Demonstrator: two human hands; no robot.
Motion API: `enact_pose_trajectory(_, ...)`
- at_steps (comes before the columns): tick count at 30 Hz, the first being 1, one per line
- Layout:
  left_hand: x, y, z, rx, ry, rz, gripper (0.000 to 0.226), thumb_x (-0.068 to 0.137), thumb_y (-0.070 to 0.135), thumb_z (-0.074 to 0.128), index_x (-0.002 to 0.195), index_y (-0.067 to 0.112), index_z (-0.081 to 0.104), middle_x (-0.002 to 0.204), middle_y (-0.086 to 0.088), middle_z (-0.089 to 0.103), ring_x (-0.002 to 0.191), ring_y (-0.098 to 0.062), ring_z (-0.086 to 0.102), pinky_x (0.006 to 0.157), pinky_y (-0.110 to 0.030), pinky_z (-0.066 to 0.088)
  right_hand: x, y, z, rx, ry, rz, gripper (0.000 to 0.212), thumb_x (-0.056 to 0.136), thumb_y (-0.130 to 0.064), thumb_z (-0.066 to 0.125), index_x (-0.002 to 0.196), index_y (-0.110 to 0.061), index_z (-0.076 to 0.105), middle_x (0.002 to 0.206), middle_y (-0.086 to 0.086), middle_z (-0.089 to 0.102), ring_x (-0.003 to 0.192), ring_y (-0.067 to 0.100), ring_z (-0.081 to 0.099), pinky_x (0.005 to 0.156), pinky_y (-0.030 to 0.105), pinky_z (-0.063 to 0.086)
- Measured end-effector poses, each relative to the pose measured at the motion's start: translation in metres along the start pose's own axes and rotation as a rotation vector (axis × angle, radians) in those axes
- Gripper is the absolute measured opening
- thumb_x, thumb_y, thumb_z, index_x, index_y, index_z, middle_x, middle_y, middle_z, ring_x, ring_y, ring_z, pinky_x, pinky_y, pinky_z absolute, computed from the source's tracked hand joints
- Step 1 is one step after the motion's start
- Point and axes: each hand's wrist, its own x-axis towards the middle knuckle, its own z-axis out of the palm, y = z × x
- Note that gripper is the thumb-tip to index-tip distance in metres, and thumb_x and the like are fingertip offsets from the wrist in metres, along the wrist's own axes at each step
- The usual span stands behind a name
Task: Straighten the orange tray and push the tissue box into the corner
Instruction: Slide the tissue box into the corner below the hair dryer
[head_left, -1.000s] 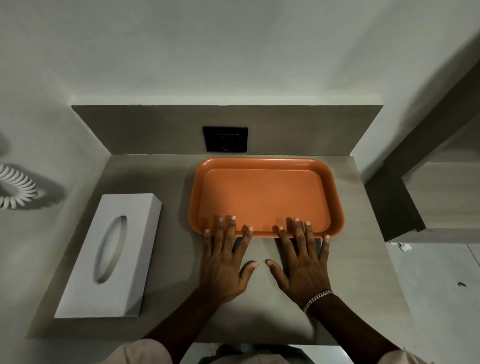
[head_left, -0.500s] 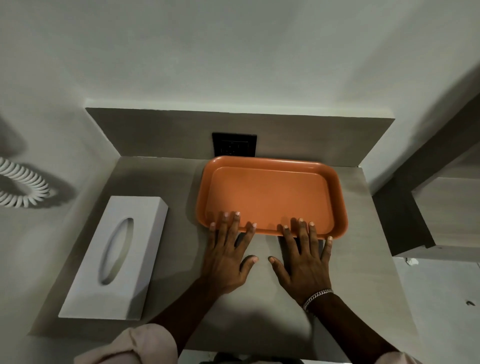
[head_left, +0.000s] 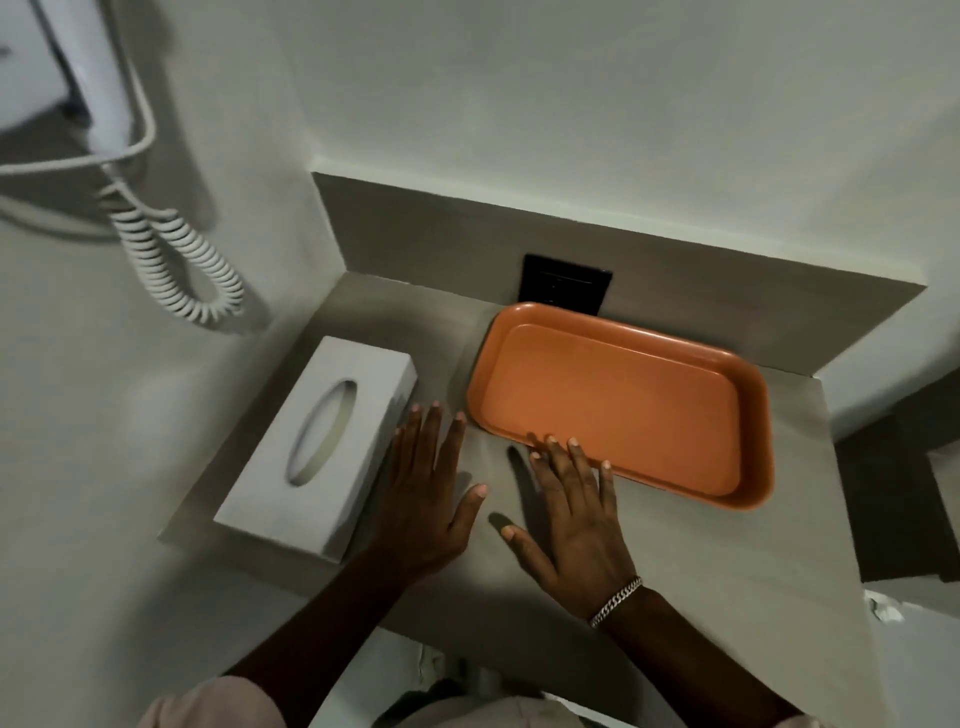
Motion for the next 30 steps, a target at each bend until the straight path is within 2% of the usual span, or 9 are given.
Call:
enact_pose_trajectory(4, -0.014, -0.019, -0.02, 0.043, 0.08, -0.095, 0.076, 0.094, 0.05, 0.042, 0.153, 0.004, 0.025, 0.163, -0.023, 0.017, 0.153, -0.041, 0.009, 0.122, -0.062, 0.017, 0.022, -0.025, 0.006, 0.013, -0.095, -0.162, 0.081, 0.092, -0.063, 0.041, 0.156, -0.018, 0.019, 0.165, 0.01, 0.013, 0.154, 0.03, 0.007, 0.122, 0.057, 0.01)
enact_pose_trajectory(7, -0.019, -0.034, -0.03, 0.082, 0.109, -0.207, 0.079, 0.093, 0.055, 0.04, 0.154, 0.008, 0.022, 0.164, -0.02, 0.016, 0.153, -0.038, 0.007, 0.122, -0.062, 0.015, 0.04, -0.038, 0.014, 0.017, -0.188, -0.259, 0.085, 0.092, -0.064, 0.043, 0.157, -0.017, 0.014, 0.166, 0.013, 0.008, 0.154, 0.033, 0.004, 0.123, 0.058, 0.009)
enact_pose_trajectory(13, -0.022, -0.074, -0.046, 0.236, -0.028, -0.523, 0.106, 0.077, 0.082, 0.026, 0.157, 0.017, 0.003, 0.168, -0.015, 0.001, 0.153, -0.041, -0.005, 0.119, -0.068, 0.003, 0.075, -0.053, 0.035, 0.011, -0.356, -0.41, 0.098, 0.084, -0.072, 0.045, 0.159, -0.023, 0.005, 0.167, 0.011, -0.01, 0.154, 0.031, -0.009, 0.124, 0.05, 0.001)
enact_pose_trajectory(16, -0.022, -0.087, -0.052, 0.281, -0.058, -0.641, 0.117, 0.068, 0.089, 0.03, 0.156, 0.017, 0.001, 0.166, -0.018, 0.005, 0.151, -0.044, 0.003, 0.116, -0.071, 0.006, 0.087, -0.057, 0.049, -0.074, -0.436, -0.422, 0.103, 0.081, -0.075, 0.043, 0.158, -0.024, -0.001, 0.167, 0.012, -0.015, 0.153, 0.031, -0.016, 0.125, 0.055, 0.001)
enact_pose_trajectory(19, -0.017, -0.092, -0.056, 0.303, -0.074, -0.734, 0.124, 0.059, 0.089, 0.041, 0.154, 0.015, 0.009, 0.157, -0.022, 0.021, 0.144, -0.044, 0.02, 0.113, -0.067, 0.021, 0.092, -0.057, 0.063, -0.168, -0.488, -0.424, 0.105, 0.08, -0.082, 0.035, 0.157, -0.028, -0.012, 0.166, 0.01, -0.023, 0.152, 0.032, -0.022, 0.122, 0.06, -0.005)
enact_pose_trajectory(21, -0.013, -0.093, -0.056, 0.3, -0.066, -0.746, 0.125, 0.055, 0.087, 0.047, 0.152, 0.015, 0.014, 0.152, -0.023, 0.027, 0.138, -0.044, 0.027, 0.11, -0.06, 0.028, 0.091, -0.058, 0.069, -0.192, -0.463, -0.427, 0.103, 0.079, -0.085, 0.029, 0.158, -0.029, -0.007, 0.167, 0.01, -0.018, 0.153, 0.033, -0.017, 0.121, 0.064, -0.004)
enact_pose_trajectory(25, -0.009, -0.097, -0.055, 0.28, -0.038, -0.744, 0.124, 0.052, 0.085, 0.052, 0.15, 0.015, 0.02, 0.15, -0.022, 0.031, 0.136, -0.044, 0.03, 0.109, -0.056, 0.03, 0.088, -0.059, 0.071, -0.17, -0.398, -0.434, 0.097, 0.082, -0.086, 0.025, 0.158, -0.026, 0.017, 0.168, 0.013, 0.009, 0.154, 0.036, 0.007, 0.119, 0.068, 0.01)
enact_pose_trajectory(30, 0.0, -0.111, -0.064, 0.26, 0.001, -0.782, 0.126, 0.049, 0.083, 0.054, 0.15, 0.016, 0.021, 0.147, -0.023, 0.034, 0.133, -0.043, 0.031, 0.109, -0.056, 0.03, 0.087, -0.059, 0.073, -0.162, -0.387, -0.425, 0.096, 0.081, -0.088, 0.026, 0.157, -0.028, 0.021, 0.168, 0.011, 0.013, 0.155, 0.034, 0.009, 0.118, 0.068, 0.013)
